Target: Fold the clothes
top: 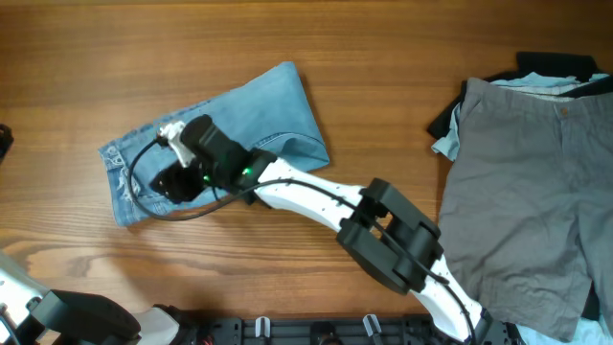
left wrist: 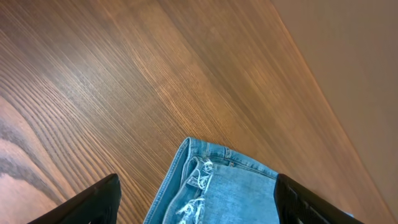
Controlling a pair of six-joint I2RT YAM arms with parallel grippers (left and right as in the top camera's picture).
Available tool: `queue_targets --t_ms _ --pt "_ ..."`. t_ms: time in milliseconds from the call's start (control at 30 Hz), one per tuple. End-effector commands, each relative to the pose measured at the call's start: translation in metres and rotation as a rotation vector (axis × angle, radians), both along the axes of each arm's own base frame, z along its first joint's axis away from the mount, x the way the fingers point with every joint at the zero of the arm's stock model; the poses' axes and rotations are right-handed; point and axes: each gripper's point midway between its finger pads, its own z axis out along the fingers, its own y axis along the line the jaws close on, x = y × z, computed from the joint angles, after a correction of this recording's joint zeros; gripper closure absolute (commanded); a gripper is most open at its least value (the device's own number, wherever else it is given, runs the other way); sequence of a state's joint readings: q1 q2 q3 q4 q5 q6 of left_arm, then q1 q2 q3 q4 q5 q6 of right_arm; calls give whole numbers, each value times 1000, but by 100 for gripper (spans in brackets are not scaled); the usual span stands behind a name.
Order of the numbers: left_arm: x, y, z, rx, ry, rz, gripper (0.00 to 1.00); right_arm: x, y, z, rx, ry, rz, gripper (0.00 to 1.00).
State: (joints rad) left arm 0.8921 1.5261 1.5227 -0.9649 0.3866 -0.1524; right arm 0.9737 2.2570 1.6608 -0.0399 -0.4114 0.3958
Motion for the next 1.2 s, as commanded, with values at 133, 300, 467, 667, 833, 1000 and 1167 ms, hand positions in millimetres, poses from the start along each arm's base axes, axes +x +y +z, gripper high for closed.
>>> queue_targets --t_ms 133,300,467,667,833,1000,1167 --pt "2 -13 -36 -121 93 -31 9 106 -173 109 -120 2 -343 39" --pt "27 -68 -85 -272 200 -278 13 118 -237 58 -261 194 -433 96" --pt "23 -89 -138 -278 453 -344 14 87 -213 -18 -309 357 -271 96" --pt "11 -84 -165 -300 564 -289 0 48 -285 -105 -682 822 -720 96" --pt "15 -99 -190 -338 524 -319 0 62 -287 -101 -635 781 -700 96" --pt "7 -117 -228 -332 529 -372 2 61 -285 -98 -628 771 -658 96" --pt "-1 -123 -259 -318 508 -372 37 68 -281 -75 -598 694 -593 96"
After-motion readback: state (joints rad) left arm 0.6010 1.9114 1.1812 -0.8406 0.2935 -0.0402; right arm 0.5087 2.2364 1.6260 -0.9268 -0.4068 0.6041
